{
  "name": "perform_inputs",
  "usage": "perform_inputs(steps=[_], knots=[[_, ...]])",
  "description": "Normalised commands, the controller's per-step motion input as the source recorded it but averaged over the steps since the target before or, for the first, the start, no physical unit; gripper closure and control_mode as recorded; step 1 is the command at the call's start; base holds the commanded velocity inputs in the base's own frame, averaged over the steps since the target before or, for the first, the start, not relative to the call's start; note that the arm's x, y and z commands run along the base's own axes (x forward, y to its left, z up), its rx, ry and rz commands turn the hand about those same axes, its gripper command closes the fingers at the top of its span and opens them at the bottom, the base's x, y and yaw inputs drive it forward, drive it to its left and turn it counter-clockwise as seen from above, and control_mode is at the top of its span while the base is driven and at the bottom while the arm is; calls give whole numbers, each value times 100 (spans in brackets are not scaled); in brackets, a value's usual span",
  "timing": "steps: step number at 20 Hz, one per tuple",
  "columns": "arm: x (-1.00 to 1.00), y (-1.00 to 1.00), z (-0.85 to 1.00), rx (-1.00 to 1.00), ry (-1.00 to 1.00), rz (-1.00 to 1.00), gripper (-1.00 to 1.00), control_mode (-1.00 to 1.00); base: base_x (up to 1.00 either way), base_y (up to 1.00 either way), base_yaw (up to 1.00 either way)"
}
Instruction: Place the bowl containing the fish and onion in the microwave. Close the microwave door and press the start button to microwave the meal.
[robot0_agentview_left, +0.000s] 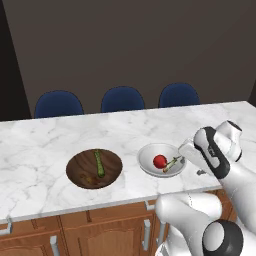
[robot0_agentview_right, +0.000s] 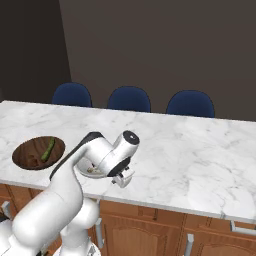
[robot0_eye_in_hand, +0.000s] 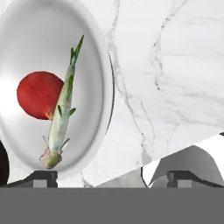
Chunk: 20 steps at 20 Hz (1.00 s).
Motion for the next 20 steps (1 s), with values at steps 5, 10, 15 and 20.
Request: perform_inputs(steps=[5,10,15,20], knots=[[27,0,-21,11,-6,0,-100,-100,0,0,0],[24,0,-21,7,-6,0,-100,-100,0,0,0],[22,1,-24,5,-6,0,-100,-100,0,0,0],[21,4,-23,4,-5,0,-100,-100,0,0,0]])
